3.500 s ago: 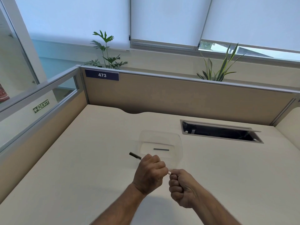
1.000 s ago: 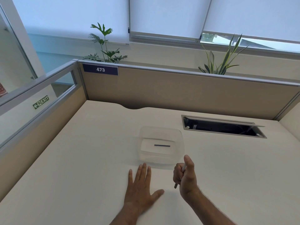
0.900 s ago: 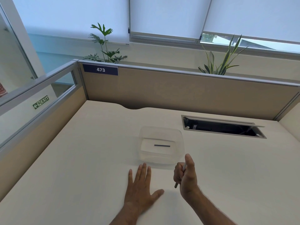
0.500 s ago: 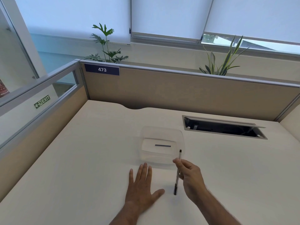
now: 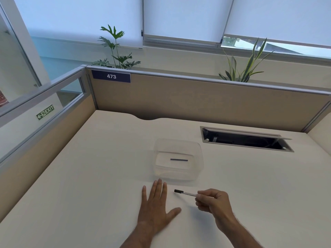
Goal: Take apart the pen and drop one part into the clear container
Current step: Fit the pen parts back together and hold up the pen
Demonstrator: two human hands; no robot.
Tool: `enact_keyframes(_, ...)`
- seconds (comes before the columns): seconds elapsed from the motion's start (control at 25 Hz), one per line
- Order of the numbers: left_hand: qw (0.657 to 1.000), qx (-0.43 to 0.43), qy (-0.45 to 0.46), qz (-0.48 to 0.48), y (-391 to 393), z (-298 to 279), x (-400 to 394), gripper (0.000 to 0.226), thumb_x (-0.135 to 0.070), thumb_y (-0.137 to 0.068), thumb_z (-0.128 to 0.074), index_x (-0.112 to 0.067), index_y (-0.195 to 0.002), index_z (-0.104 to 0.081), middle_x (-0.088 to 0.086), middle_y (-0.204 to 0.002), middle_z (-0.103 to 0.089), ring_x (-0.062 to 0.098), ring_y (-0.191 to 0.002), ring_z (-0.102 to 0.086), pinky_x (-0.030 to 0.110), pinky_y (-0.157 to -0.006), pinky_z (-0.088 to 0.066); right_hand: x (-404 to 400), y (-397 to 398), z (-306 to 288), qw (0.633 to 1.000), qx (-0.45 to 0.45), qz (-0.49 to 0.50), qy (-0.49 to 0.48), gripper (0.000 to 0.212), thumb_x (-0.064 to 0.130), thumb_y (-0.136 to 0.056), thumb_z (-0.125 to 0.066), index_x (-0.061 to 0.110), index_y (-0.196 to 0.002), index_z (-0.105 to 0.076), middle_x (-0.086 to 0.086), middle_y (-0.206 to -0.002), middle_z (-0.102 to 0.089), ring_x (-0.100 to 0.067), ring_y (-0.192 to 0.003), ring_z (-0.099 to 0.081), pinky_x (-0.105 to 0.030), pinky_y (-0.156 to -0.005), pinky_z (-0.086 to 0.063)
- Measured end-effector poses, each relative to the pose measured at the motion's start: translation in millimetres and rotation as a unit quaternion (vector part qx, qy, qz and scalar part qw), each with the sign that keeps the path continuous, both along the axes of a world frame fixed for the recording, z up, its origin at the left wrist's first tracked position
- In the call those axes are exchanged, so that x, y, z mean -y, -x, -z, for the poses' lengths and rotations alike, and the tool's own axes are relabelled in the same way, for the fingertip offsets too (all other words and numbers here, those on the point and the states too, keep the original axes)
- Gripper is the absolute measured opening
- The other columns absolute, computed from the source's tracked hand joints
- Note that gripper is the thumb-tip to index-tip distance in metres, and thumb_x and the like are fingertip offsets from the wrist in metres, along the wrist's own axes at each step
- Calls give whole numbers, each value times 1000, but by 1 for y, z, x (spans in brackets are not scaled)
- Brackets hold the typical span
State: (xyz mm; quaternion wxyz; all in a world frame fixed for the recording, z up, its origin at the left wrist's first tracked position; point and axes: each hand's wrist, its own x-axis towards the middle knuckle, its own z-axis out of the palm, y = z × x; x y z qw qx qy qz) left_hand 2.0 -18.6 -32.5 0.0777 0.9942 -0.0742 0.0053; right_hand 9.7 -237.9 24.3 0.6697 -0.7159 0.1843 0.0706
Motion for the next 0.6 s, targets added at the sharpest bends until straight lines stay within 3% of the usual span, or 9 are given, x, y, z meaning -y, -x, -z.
enact_keyframes(0.2,1000,-14,-1,6,0,-3,1,94,-81,-77,-38,-8,-133,-56,12,-143,-52,25,-137,-41,56,-107,-13,-3,1,1,978,59,-1,202,10,12,-69,-87,20,-73,-82,4,-74,-75,-12,-66,-72,-23,-61,-57)
enact_keyframes(0.28,1000,-19,-7,6,-1,-4,0,98,-82,-79,-32,-7,-140,-47,13,-150,-42,28,-139,-38,55,-109,-6,-6,3,0,931,85,-33,353,6,22,-70,-84,23,-75,-81,11,-69,-72,-8,-69,-69,-19,-62,-50)
enact_keyframes(0.36,1000,-1,-18,10,-2,-4,0,103,-84,-80,-21,-9,-150,-25,12,-160,-15,27,-148,-14,56,-112,5,-12,8,-1,870,73,-80,481,11,32,-75,-74,26,-83,-78,9,-71,-73,-12,-73,-69,-25,-63,-52)
enact_keyframes(0.4,1000,8,-20,11,-2,-3,0,103,-84,-80,-20,-9,-151,-24,11,-160,-13,27,-148,-12,56,-112,6,-14,10,1,846,55,-103,521,17,35,-76,-67,28,-89,-77,7,-77,-75,-16,-78,-69,-28,-65,-51)
enact_keyframes(0.48,1000,-15,-8,10,-1,-3,-1,100,-82,-81,-26,-7,-146,-37,13,-156,-29,29,-144,-26,56,-111,1,-21,13,3,823,22,-129,552,24,35,-75,-57,25,-90,-73,5,-82,-75,-21,-83,-69,-29,-65,-50)
enact_keyframes(0.6,999,-31,-4,17,0,-3,-1,96,-80,-80,-33,-6,-137,-51,14,-147,-47,29,-136,-43,56,-107,-8,-28,15,6,830,-13,-133,541,27,32,-70,-52,15,-80,-71,0,-76,-71,-25,-73,-66,-31,-62,-53)
